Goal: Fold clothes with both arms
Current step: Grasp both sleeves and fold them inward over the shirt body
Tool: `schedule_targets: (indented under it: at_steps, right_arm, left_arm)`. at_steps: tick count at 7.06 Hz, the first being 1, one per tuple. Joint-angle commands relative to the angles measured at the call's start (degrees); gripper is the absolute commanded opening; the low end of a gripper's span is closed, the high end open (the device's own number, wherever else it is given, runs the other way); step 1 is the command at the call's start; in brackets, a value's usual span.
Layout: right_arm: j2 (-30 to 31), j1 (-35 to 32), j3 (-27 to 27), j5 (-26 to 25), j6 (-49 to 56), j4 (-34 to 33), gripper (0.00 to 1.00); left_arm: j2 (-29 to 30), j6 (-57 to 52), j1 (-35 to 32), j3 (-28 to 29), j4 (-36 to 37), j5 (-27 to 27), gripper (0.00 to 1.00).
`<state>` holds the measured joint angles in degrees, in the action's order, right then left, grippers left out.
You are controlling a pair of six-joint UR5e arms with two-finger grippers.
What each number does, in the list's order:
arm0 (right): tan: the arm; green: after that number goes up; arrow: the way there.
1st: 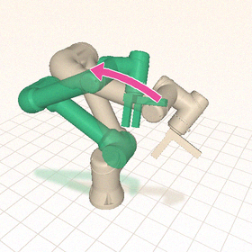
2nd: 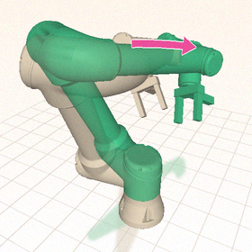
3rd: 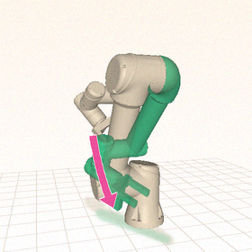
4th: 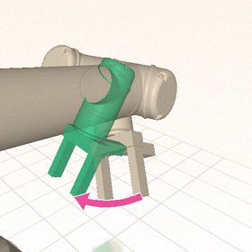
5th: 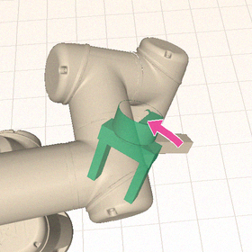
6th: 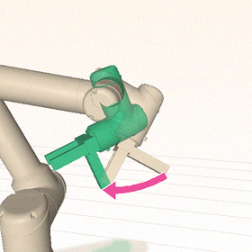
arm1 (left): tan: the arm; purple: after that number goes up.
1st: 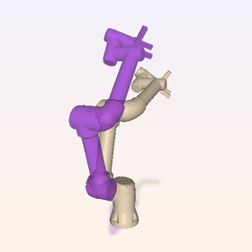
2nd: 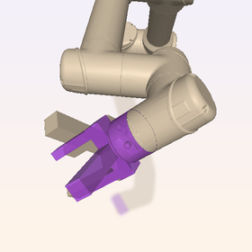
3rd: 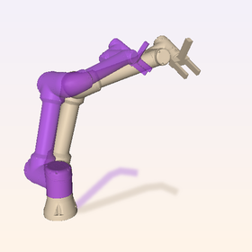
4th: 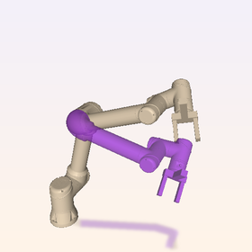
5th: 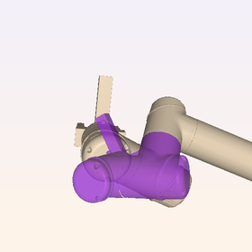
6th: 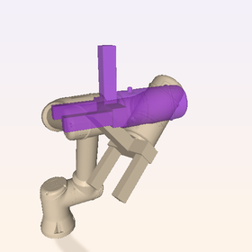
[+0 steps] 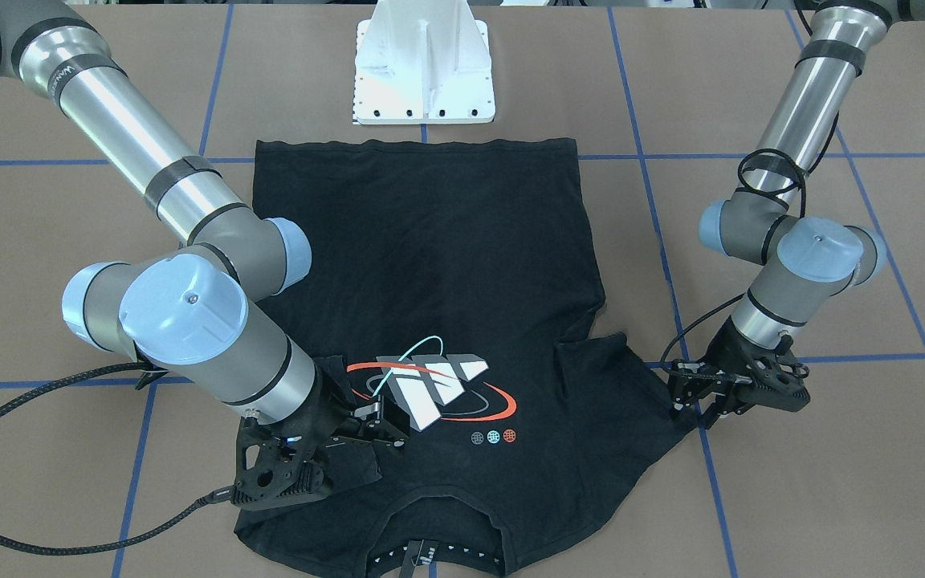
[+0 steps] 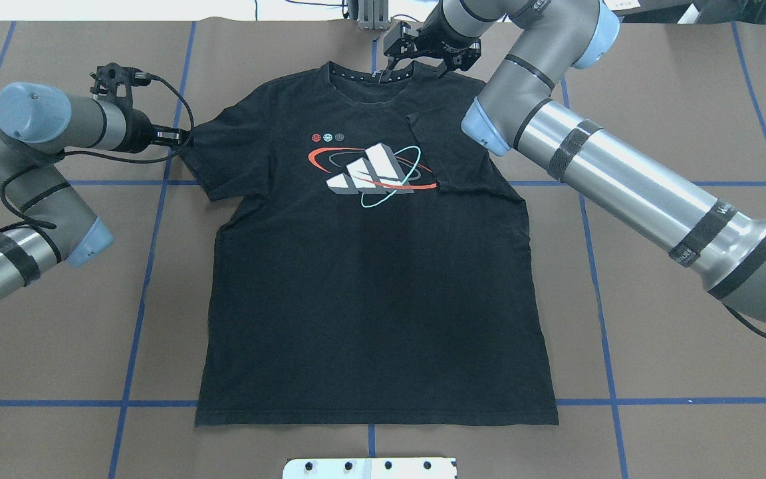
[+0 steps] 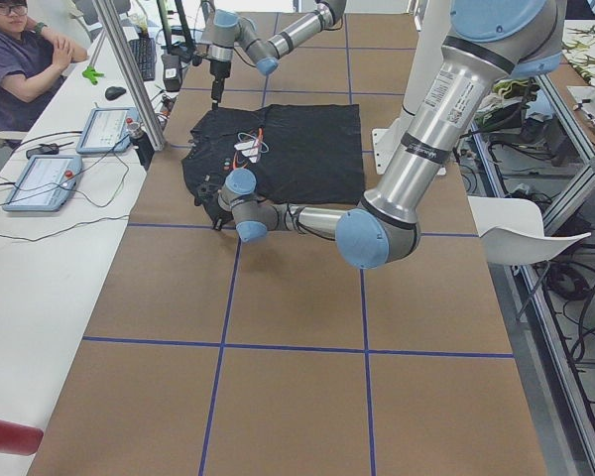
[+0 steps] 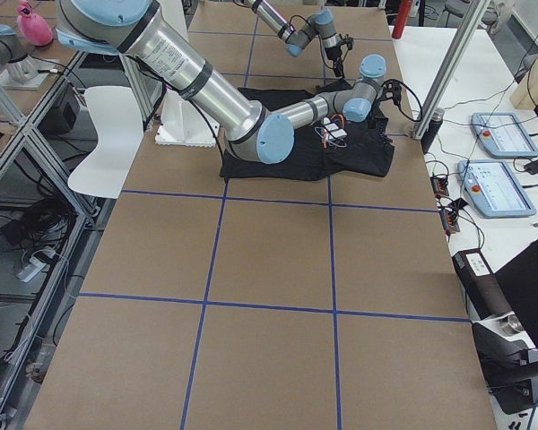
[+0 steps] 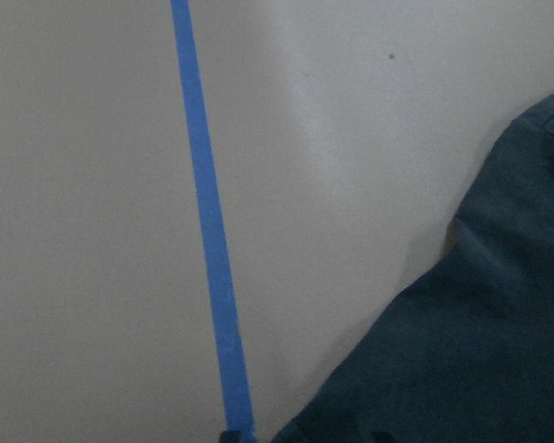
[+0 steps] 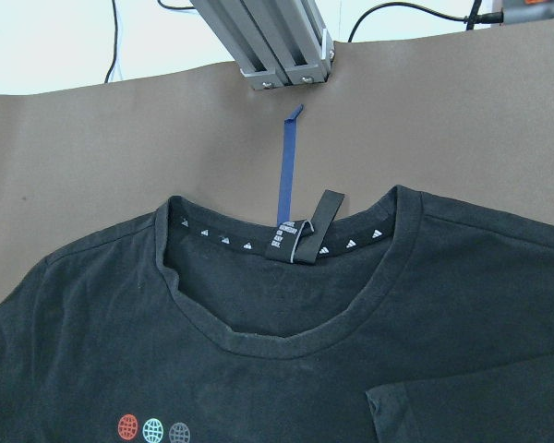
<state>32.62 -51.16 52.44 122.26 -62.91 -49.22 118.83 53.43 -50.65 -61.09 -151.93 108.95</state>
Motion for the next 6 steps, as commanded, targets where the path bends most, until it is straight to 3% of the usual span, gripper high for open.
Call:
schedule_targets:
  at_steps: [1,2,6]
  right_arm:
    - [0.0,0.2,0.0,0.0,-0.1,0.0,1.0]
    - [0.0,0.3,0.1,0.0,-0.1,0.1,1.0]
    - [0.2,0.9,0.1,-0.5,-0.1,0.1,1.0]
  left_arm:
    - [-0.1,0.0,-0.1,-0.1,0.3,0.0,0.14]
    - [-0.1,0.1,-0.1,-0.4,0.3,0.1,0.0]
    - [-0.2,0.3,-0.9,-5.2,3.4,2.7,0.0]
